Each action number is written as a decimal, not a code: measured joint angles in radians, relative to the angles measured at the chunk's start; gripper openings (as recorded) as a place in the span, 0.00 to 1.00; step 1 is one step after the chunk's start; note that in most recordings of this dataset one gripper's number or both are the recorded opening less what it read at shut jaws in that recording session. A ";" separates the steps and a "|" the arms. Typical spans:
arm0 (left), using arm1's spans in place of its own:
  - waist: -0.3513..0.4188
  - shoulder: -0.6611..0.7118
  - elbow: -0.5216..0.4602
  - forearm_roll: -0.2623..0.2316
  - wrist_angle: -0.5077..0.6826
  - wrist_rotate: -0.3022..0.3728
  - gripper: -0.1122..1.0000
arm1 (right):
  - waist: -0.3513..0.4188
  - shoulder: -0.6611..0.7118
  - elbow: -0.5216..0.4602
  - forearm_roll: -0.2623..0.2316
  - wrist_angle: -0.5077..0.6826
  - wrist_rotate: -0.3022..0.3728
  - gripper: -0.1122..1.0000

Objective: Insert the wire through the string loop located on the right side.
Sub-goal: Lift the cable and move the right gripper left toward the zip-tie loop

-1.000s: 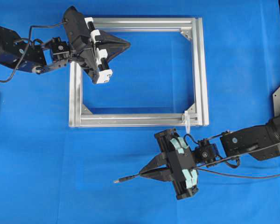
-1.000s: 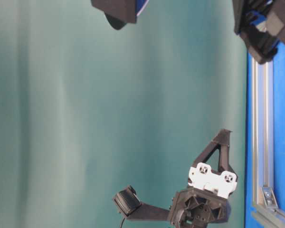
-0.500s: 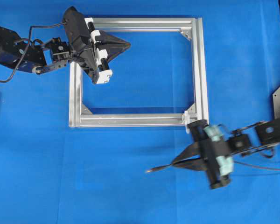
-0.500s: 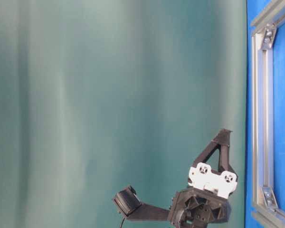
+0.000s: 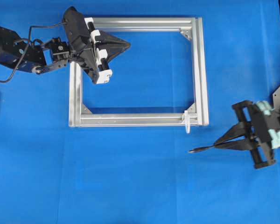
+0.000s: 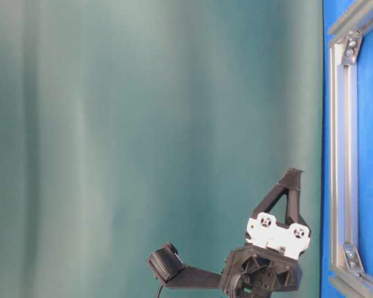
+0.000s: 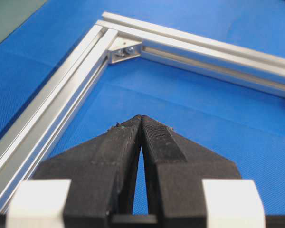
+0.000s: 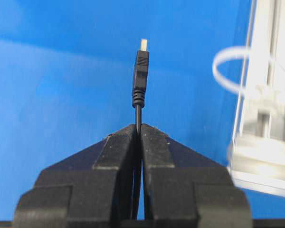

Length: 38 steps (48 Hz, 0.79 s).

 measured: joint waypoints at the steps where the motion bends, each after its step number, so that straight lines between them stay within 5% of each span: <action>1: 0.000 -0.002 0.000 0.002 0.000 0.000 0.10 | 0.000 -0.015 0.009 0.000 0.008 0.000 0.07; 22: 0.000 -0.002 0.000 0.002 0.000 0.000 0.10 | -0.008 -0.144 0.084 0.002 0.044 -0.005 0.07; 38: 0.000 -0.002 0.000 0.000 0.000 0.000 0.10 | -0.155 -0.141 0.094 0.000 0.044 -0.032 0.07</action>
